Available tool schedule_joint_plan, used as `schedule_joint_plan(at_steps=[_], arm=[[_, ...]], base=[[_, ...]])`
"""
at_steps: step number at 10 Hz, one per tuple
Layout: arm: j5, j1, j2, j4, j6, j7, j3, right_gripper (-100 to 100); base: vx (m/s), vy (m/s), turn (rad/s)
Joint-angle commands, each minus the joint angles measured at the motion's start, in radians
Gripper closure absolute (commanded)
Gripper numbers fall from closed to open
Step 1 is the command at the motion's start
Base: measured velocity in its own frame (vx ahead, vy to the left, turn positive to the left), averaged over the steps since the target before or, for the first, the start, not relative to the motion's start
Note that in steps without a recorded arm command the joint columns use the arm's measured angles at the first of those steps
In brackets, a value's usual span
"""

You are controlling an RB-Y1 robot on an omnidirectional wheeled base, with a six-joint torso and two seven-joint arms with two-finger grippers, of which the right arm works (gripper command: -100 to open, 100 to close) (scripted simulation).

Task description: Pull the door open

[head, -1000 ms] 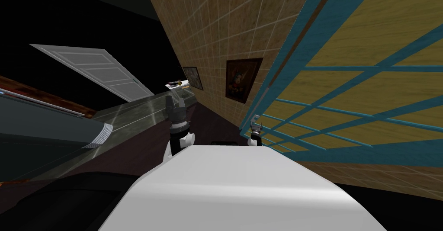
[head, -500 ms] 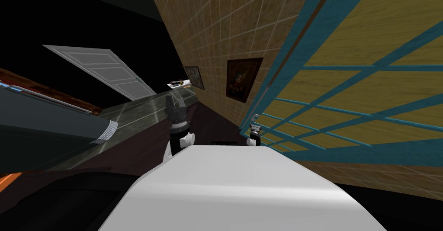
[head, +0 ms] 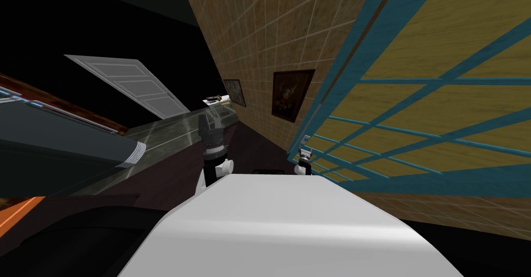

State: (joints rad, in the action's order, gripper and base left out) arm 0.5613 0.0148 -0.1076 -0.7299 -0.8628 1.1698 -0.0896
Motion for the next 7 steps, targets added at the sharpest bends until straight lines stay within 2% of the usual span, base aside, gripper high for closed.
schedule_joint_plan(at_steps=[1, 3, 4, 5, 6, 7], arm=[[0.016, 0.0, 0.004, -0.003, 0.0, 0.037, 0.006, -100], [0.035, 0.0, 0.009, -0.007, 0.001, 0.076, 0.013, -100], [0.029, 0.001, 0.007, -0.005, 0.001, 0.06, 0.011, -100], [0.032, -0.011, -0.019, 0.003, -0.004, 0.096, 0.013, -100], [0.033, -0.016, -0.028, 0.006, -0.006, 0.107, 0.013, -100], [0.034, -0.026, -0.051, 0.013, -0.01, 0.134, 0.014, -100]], base=[[-0.074, -0.018, 0.038], [-0.061, -0.001, 0.027], [-0.03, -0.004, 0.006], [0.099, -0.002, 0.041], [0.203, 0.009, 0.041], [0.204, 0.038, 0.042]])
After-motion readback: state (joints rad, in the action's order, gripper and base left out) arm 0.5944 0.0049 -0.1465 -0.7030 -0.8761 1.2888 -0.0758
